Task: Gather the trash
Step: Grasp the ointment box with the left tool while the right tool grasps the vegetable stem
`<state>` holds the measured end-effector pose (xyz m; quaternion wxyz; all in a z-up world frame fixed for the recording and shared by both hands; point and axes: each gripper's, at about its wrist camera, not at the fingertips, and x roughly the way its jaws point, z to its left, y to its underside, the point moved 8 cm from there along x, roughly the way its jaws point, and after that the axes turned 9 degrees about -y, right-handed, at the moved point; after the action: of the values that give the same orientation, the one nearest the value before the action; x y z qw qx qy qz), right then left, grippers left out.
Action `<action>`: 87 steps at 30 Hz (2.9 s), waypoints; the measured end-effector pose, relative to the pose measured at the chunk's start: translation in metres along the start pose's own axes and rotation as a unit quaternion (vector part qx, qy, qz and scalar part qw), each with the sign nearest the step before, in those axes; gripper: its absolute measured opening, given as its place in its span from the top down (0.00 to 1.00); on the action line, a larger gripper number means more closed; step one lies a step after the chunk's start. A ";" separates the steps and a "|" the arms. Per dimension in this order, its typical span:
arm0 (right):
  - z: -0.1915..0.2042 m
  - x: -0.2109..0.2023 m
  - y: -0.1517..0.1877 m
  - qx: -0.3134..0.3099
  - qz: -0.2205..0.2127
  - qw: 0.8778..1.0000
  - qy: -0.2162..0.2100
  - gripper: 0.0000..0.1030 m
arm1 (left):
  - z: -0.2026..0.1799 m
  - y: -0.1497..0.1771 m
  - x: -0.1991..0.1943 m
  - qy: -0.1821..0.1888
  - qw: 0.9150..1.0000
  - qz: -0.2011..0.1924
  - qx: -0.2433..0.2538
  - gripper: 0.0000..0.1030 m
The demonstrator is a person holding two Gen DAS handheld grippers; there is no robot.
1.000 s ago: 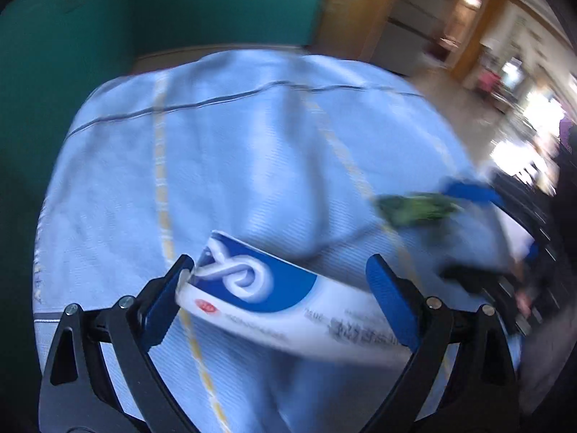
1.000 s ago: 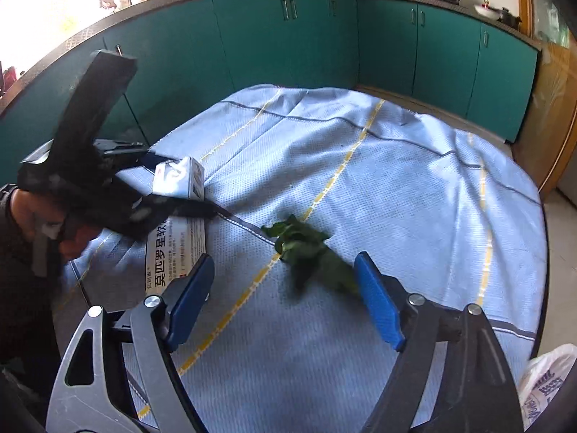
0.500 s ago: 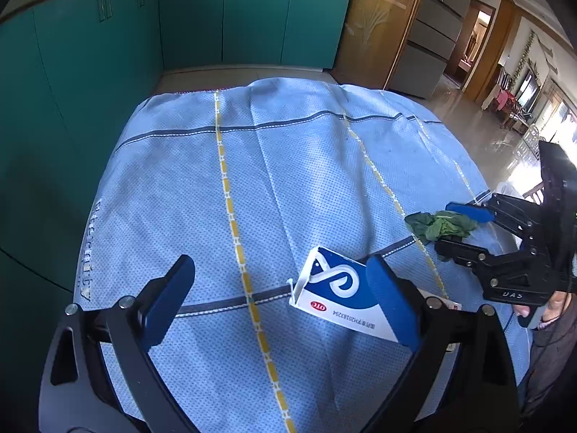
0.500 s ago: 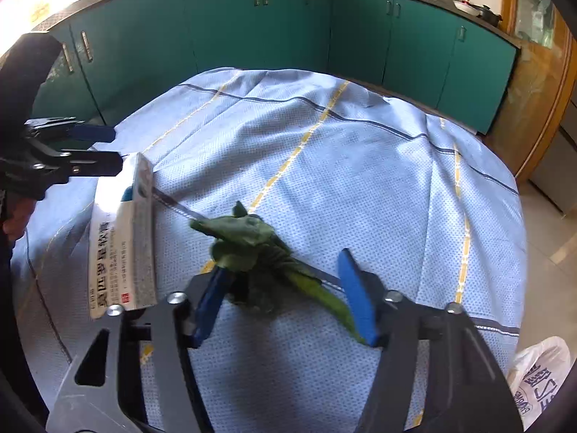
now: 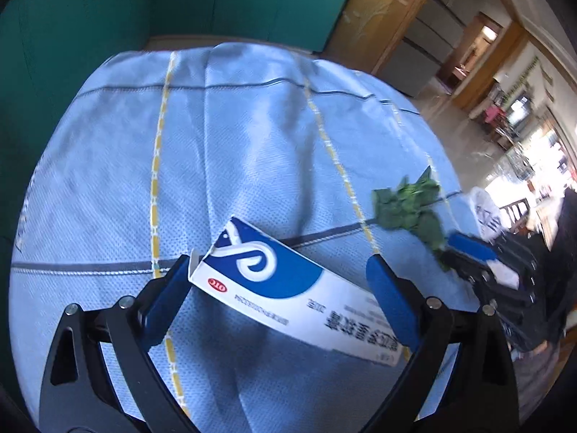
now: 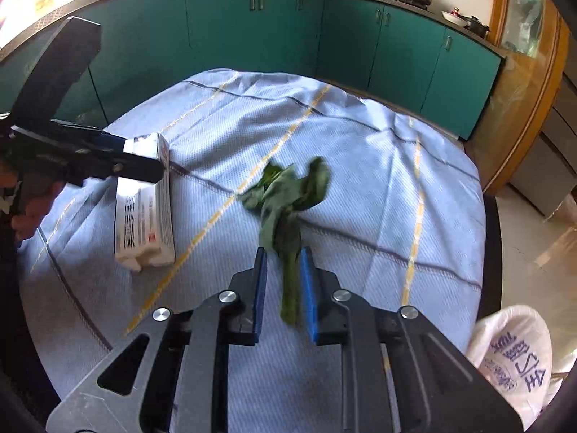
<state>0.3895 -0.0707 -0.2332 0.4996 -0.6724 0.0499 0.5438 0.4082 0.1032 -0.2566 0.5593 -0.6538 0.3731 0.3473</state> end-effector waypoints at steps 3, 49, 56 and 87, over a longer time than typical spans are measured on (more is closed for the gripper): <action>0.001 0.003 0.008 0.004 0.008 1.000 -0.006 0.81 | 0.000 -0.004 0.003 -0.019 1.000 -0.006 -0.015 0.07; -0.018 -0.031 0.028 0.107 -0.046 0.993 -0.002 0.88 | -0.040 0.012 0.003 -0.084 0.992 -0.059 0.073 0.14; -0.020 -0.025 0.031 0.102 -0.039 0.994 0.011 0.82 | -0.054 0.017 0.002 -0.095 0.986 -0.069 0.116 0.43; -0.003 -0.025 0.021 0.098 -0.032 0.995 0.002 0.89 | -0.056 0.050 -0.029 -0.083 0.977 -0.091 0.173 0.55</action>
<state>0.3693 -0.0950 -0.2270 0.5803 -0.6224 0.0817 0.5188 0.3529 0.0453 -0.2475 0.7221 -0.5471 0.3188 0.2787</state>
